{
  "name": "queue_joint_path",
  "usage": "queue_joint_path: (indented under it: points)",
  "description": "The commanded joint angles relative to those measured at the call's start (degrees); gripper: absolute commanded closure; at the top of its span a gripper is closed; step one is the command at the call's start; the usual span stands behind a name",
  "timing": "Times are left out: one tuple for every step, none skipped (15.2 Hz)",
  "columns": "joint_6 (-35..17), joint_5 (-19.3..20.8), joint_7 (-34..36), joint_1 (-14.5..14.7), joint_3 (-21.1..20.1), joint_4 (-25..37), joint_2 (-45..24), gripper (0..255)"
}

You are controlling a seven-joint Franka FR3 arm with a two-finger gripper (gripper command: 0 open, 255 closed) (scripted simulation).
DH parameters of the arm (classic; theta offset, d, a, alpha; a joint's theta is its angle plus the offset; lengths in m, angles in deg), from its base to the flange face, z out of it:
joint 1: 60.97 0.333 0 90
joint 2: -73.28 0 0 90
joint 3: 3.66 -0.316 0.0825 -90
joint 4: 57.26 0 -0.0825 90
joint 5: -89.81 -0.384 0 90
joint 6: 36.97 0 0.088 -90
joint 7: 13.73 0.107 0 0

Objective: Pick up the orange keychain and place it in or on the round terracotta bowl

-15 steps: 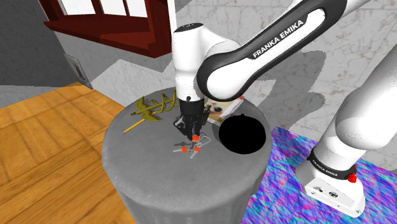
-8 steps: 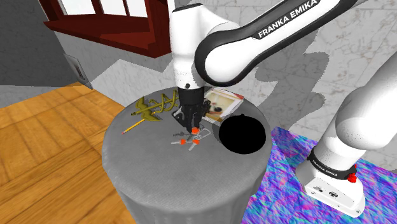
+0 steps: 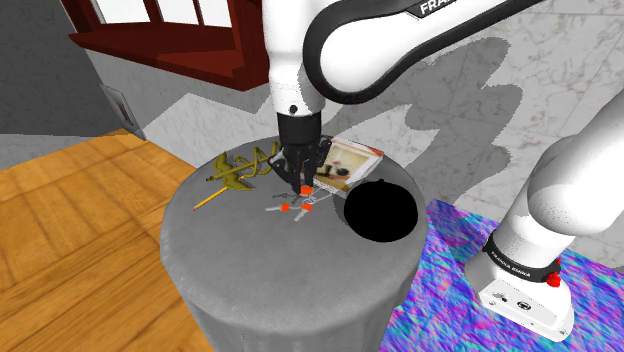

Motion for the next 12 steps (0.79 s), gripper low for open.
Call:
queue_joint_path:
  points:
    - [1.6,-0.1,-0.2,0.0,0.3,1.2,0.4,255]
    - [2.4,-0.2,-0.3,0.0,0.4,1.7,0.7,255]
    - [3.2,-0.2,-0.4,-0.1,0.6,2.3,0.9,255]
    - [3.9,-0.3,-0.4,-0.1,0.7,2.9,1.1,255]
    - [4.7,-0.3,-0.5,-0.1,0.8,3.5,1.3,255]
    - [5.5,-0.4,-0.5,-0.1,0.9,4.2,1.5,255]
    - [6.3,-0.4,-0.6,-0.1,1.0,4.8,1.6,255]
    - [7.1,-0.4,-0.6,-0.1,1.2,5.4,1.8,255]
    - [7.8,-0.4,-0.7,-0.1,1.3,6.1,1.9,255]
    - [8.0,-1.6,-2.2,0.1,2.3,3.9,4.4,255]
    - [8.4,-2.6,-3.7,0.4,3.5,1.9,6.9,255]
    - [8.8,-3.5,-5.1,0.7,4.6,-0.1,9.3,255]
